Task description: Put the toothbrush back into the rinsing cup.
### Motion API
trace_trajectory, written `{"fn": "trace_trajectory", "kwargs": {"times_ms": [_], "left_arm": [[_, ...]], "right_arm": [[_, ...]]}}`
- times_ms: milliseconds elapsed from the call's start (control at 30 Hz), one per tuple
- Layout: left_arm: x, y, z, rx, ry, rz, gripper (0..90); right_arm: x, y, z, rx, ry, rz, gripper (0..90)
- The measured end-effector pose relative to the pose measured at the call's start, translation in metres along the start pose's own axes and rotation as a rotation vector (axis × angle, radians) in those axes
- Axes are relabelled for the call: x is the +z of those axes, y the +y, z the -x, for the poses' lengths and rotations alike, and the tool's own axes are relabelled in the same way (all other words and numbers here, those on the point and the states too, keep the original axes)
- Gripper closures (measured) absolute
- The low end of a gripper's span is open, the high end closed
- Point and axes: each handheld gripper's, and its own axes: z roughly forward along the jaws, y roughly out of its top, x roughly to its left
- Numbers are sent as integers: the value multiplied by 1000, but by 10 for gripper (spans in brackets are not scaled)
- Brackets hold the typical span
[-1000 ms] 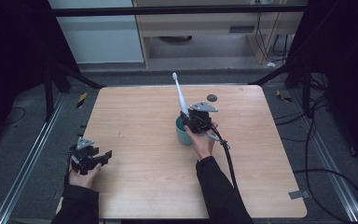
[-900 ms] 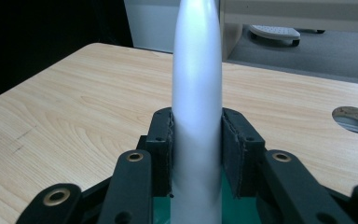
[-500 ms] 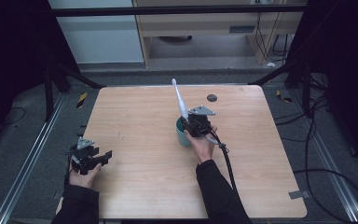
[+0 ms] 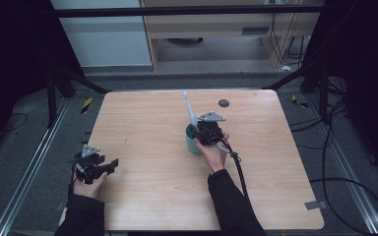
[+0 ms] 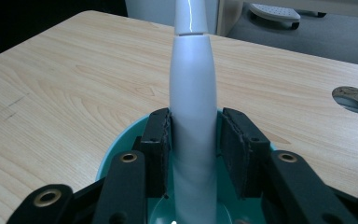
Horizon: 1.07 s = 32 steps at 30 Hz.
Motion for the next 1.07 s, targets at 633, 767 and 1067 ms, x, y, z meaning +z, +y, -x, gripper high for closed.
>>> {"fn": "trace_trajectory", "kwargs": {"times_ms": [633, 767, 1067], "left_arm": [[-1, 0, 1, 5, -7, 14, 368], [-1, 0, 2, 2, -13, 14, 359], [-2, 0, 3, 13, -23, 22, 330]], "right_arm": [[-72, -5, 25, 13, -27, 59, 158], [-92, -24, 48, 64, -36, 65, 154], [-124, -53, 80, 105, -83, 48, 124]]}}
